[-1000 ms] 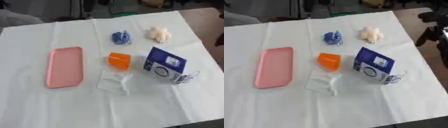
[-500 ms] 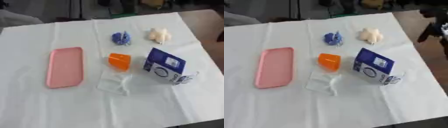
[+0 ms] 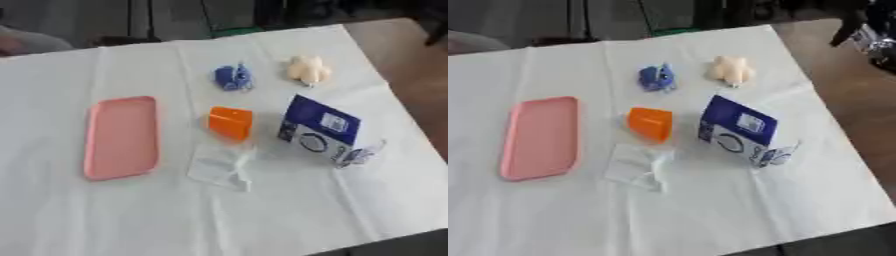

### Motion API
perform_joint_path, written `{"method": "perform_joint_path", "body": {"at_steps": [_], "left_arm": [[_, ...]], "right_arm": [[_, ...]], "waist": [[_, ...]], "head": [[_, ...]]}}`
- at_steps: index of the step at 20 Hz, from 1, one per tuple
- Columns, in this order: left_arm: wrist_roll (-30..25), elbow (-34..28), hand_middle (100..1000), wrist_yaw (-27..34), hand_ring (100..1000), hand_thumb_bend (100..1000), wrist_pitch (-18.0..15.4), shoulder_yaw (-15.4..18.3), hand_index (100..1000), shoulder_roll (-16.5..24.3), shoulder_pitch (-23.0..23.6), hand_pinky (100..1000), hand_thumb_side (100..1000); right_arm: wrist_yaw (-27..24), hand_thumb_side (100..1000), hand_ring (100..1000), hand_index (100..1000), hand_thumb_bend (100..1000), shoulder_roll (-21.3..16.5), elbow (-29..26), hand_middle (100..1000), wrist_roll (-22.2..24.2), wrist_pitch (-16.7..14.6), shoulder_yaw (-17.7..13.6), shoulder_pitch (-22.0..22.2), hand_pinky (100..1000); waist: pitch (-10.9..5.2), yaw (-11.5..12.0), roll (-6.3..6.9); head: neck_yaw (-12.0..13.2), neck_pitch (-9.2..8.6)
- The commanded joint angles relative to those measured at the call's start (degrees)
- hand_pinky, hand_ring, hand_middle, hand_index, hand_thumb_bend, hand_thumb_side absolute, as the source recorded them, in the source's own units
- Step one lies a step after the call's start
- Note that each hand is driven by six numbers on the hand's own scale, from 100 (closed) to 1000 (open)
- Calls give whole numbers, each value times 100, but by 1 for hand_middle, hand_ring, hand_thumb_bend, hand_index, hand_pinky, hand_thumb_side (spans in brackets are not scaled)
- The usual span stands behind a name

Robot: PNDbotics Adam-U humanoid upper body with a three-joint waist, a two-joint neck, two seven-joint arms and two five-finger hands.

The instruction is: Pick up objects on the table and place them in the box.

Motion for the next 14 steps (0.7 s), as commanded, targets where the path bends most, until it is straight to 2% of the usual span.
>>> {"method": "perform_joint_path", "body": {"at_steps": [1, 3, 4, 5, 8, 9, 12, 13, 14], "left_arm": [[-39, -60, 698, 20, 623, 172, -13, -26, 833, 154, -30, 627, 901], [-62, -53, 698, 24, 623, 172, -14, -47, 833, 147, -38, 627, 901], [-73, -49, 698, 27, 623, 172, -14, -54, 833, 143, -40, 627, 901], [-85, -49, 699, 30, 624, 171, -17, -62, 834, 141, -43, 627, 901], [-109, -54, 699, 36, 624, 170, -24, -69, 834, 139, -30, 627, 901], [-111, -54, 699, 37, 624, 170, -24, -67, 834, 138, -26, 627, 901], [-118, -49, 699, 40, 624, 170, -23, -69, 834, 131, -27, 627, 902], [-124, -46, 699, 40, 624, 170, -23, -75, 834, 131, -26, 627, 903], [-130, -44, 699, 40, 624, 170, -23, -78, 834, 131, -25, 627, 903]], "right_arm": [[326, 709, 563, 837, 204, -241, 437, 891, 258, -271, 159, -225, 626], [507, 731, 591, 847, 270, -183, 715, 898, 438, -447, 306, -384, 650], [596, 731, 591, 847, 270, -149, 853, 898, 527, -527, 391, -469, 650], [682, 743, 640, 869, 350, -132, 985, 911, 613, -603, 474, -551, 692], [956, 754, 676, 880, 389, -96, 1283, 917, 887, -808, 701, -770, 716], [1050, 757, 694, 886, 425, -75, 1350, 919, 981, -855, 723, -821, 727], [1336, 767, 703, 888, 451, 13, 1494, 919, 1197, -938, 716, -926, 729], [1430, 782, 732, 892, 519, 38, 1532, 918, 1231, -957, 735, -953, 746], [1524, 782, 732, 892, 519, 62, 1566, 918, 1252, -976, 756, -978, 746]], "waist": [[-80, 11, -18], [-82, 23, -16], [-84, 24, -14], [-84, 33, -5], [-88, 41, 14], [-89, 41, 17], [-92, 36, 22], [-94, 36, 22], [-95, 35, 22]], "head": [[-43, 25], [-69, 25], [-75, 25], [-99, 25], [-141, 25], [-147, 25], [-153, 25], [-159, 25], [-162, 25]]}}
